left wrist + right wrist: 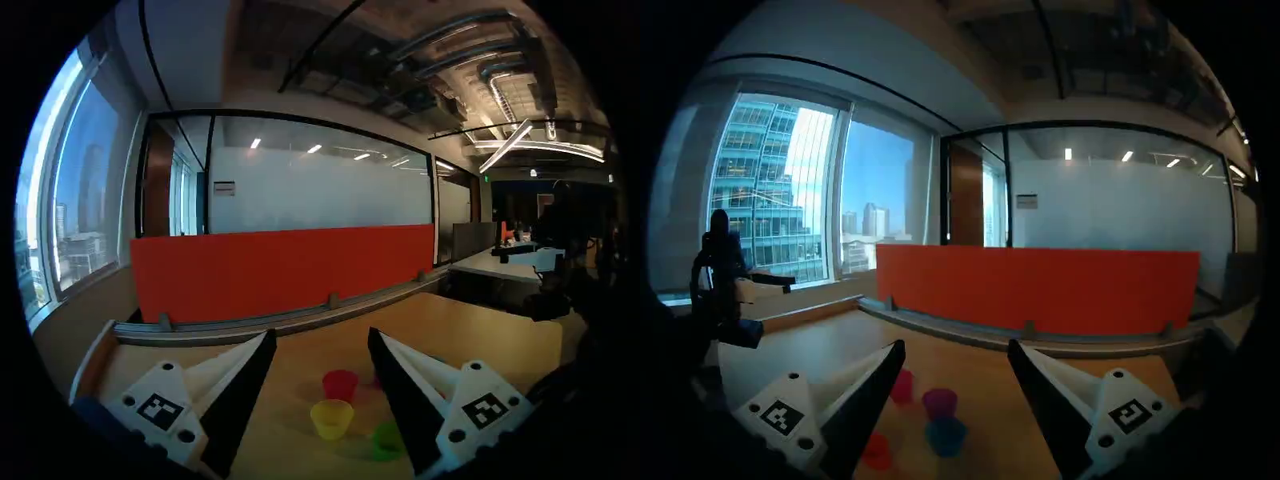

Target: Pour water

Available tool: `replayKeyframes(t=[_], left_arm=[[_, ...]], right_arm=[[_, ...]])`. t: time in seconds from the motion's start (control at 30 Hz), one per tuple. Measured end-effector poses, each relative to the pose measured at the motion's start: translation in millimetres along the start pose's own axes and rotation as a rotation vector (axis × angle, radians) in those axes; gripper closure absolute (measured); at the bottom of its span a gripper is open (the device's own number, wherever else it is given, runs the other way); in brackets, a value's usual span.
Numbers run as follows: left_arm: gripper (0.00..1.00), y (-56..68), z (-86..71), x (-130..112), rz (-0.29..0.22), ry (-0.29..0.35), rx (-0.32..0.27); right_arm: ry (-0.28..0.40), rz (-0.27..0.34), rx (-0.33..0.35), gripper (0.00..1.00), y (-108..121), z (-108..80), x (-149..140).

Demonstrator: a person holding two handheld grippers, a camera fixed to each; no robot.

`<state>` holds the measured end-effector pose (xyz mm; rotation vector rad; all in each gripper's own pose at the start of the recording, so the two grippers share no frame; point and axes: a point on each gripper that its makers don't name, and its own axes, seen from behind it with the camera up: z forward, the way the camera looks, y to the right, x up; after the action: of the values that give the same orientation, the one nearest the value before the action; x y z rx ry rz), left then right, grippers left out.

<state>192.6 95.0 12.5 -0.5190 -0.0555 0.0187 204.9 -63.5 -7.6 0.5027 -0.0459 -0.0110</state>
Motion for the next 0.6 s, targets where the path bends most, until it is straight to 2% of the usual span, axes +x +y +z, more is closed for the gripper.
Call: replayKeyframes(t=[0.37,0.6], left_arm=[[0.16,13.6,3.2,-15.8,0.027,-0.041,-0.062],[0.16,21.5,3.3,-32.1,0.029,-0.075,-0.107]], right_arm=[[-0.05,-0.021,0.034,0.01,-4.9,1.7,-7.6],[-0.1,-0.039,0.046,0.01,-3.8,2.6,-24.2]])
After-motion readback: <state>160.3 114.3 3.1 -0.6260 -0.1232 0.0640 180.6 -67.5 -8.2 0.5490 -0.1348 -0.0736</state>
